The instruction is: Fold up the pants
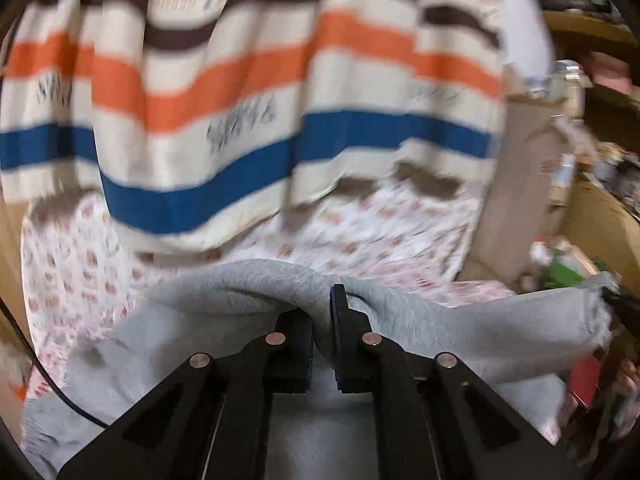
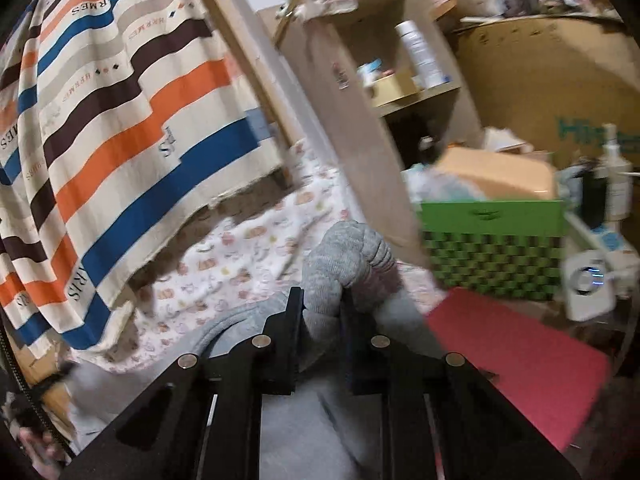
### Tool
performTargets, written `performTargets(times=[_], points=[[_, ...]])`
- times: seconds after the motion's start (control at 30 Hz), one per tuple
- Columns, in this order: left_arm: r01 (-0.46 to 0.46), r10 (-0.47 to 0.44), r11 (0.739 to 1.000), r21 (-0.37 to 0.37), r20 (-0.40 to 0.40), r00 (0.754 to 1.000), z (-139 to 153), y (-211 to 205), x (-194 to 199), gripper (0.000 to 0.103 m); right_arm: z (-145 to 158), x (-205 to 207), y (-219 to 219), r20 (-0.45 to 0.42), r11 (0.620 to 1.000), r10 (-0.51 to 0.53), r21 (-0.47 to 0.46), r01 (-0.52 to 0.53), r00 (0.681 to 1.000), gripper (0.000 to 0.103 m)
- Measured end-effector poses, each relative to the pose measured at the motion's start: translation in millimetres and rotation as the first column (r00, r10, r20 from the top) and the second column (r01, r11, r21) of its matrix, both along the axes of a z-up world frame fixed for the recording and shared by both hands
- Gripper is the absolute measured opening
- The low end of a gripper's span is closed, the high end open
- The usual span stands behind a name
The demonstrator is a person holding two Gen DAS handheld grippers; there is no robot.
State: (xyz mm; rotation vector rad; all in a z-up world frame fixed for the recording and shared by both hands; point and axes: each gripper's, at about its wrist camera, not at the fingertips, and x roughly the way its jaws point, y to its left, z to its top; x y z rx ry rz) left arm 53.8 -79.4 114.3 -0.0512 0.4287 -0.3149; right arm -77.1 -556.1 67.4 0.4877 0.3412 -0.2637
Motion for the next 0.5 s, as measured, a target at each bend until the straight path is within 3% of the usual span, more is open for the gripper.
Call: performTargets(times=[0.1,0.3,0.37,0.43,0.5], points=[[-0.007,0.007,1.000,0.030,-0.005,1.000,-13,-1,-34,0.007,-21,-13,0,-0.077,1.000,-0.009,-0.018,0.008,0.997,0.016],[-0.091,0.107,0.991,0.098,-0.177,0.978,-90,3,-63,0.007,-94,-1,9,-0.319,1.000,0.001,-0.017,-0.006,0.948,0.020],[-0.105,0.134,0.987,0.123,-0.257,0.957,-116,4,-65,0.007,-105,0,12,-0.343,0.998,-0.031,-0.058,0.011,0.939,0.024],[-0.100,0.140,0.985,0.138,-0.320,0.937,-135,2,-68,0.007,-102,-3,15,-0.339,0.995,-0.075,-0.090,0.047,0.938,0.039],[-0.102,0.145,0.984,0.147,-0.320,0.936,-138,1,-71,0.012,-93,-6,17,-0.314,0.992,-0.098,-0.107,0.068,0.944,0.046]])
